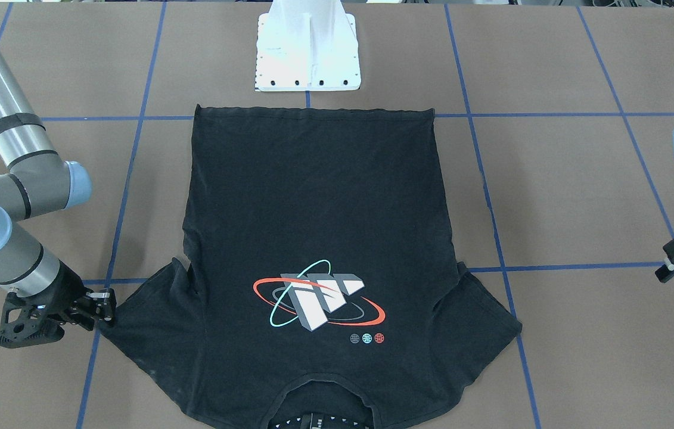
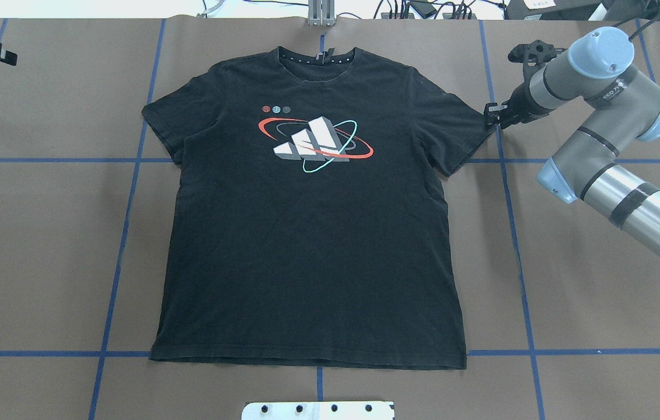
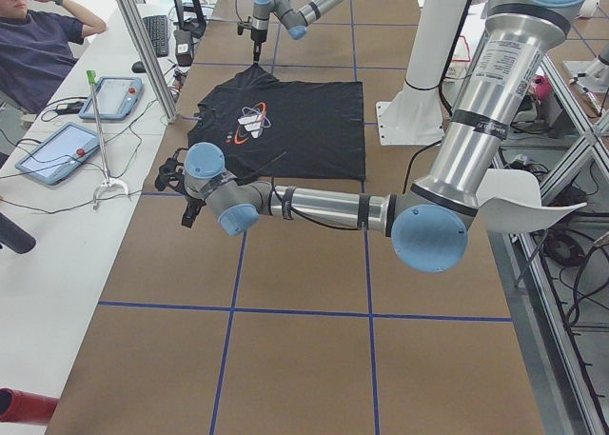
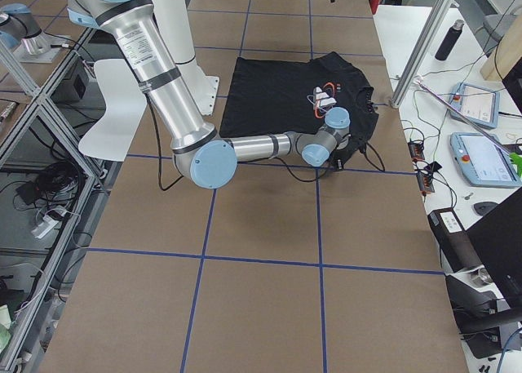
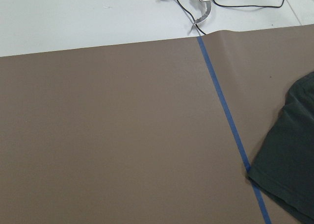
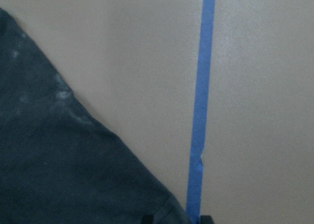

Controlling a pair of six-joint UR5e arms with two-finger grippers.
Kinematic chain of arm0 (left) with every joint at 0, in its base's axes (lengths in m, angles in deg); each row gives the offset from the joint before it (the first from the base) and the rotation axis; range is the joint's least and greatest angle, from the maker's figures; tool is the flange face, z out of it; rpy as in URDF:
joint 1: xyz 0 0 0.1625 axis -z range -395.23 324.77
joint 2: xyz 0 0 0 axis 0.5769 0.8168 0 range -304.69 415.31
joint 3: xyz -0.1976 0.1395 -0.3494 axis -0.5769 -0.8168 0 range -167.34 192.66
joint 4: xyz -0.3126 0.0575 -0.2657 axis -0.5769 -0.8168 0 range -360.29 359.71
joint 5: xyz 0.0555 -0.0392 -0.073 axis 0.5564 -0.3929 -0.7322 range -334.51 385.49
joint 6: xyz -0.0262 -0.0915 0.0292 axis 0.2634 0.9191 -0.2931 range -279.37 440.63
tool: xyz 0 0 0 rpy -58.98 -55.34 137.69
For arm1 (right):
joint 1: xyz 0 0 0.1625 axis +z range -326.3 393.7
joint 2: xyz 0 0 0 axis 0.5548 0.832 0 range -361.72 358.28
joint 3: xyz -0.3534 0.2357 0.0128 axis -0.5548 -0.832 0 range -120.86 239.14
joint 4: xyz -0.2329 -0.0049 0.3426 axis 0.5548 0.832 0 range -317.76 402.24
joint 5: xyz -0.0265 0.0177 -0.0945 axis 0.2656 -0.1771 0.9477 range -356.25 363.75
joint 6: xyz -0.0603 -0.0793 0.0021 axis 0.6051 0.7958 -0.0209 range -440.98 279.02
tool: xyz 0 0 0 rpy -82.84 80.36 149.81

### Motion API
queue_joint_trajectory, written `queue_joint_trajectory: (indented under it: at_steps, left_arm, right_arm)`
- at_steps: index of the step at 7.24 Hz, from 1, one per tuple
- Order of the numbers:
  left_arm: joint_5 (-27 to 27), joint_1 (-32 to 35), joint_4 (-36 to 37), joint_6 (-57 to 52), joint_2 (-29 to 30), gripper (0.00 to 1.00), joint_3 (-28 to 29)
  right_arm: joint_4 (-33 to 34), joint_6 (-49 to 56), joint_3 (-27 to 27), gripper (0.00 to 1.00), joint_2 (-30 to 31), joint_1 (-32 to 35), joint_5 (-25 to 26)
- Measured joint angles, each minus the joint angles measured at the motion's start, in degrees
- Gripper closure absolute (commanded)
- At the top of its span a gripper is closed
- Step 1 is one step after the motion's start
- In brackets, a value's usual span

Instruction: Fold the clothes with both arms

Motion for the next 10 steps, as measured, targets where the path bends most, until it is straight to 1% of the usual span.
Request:
queue_joint_trajectory:
  at_steps: [2,3,4,5,6,8,9,10]
  left_arm:
    - [0.0,0.0,0.0,0.0,0.0,0.0,-0.1]
    - [0.0,0.0,0.0,0.0,0.0,0.0,-0.2]
    - [0.0,0.0,0.0,0.0,0.0,0.0,-0.4]
    - [0.0,0.0,0.1,0.1,0.0,0.0,-0.7]
    - [0.0,0.0,0.1,0.3,0.0,0.0,-0.8]
    - [0.0,0.0,0.1,0.4,0.0,0.0,-0.9]
    - [0.0,0.0,0.1,0.5,0.0,0.0,-0.9]
    - [0.0,0.0,0.1,0.5,0.0,0.0,-0.9]
  right_arm:
    - [0.0,0.0,0.1,0.86,0.1,0.0,0.0]
    - [0.0,0.0,0.1,0.83,0.2,0.0,0.0]
    - [0.0,0.0,0.2,0.84,0.3,0.0,-0.1]
    - [0.0,0.0,0.3,0.9,0.4,0.1,-0.2]
    - [0.0,0.0,0.4,1.0,0.4,0.1,-0.3]
    - [0.2,0.0,0.5,1.0,0.1,0.2,-1.0]
    - [0.8,-0.1,1.1,1.0,-0.2,0.7,-2.7]
    - [2.1,-0.1,2.7,1.0,-0.4,1.5,-4.9]
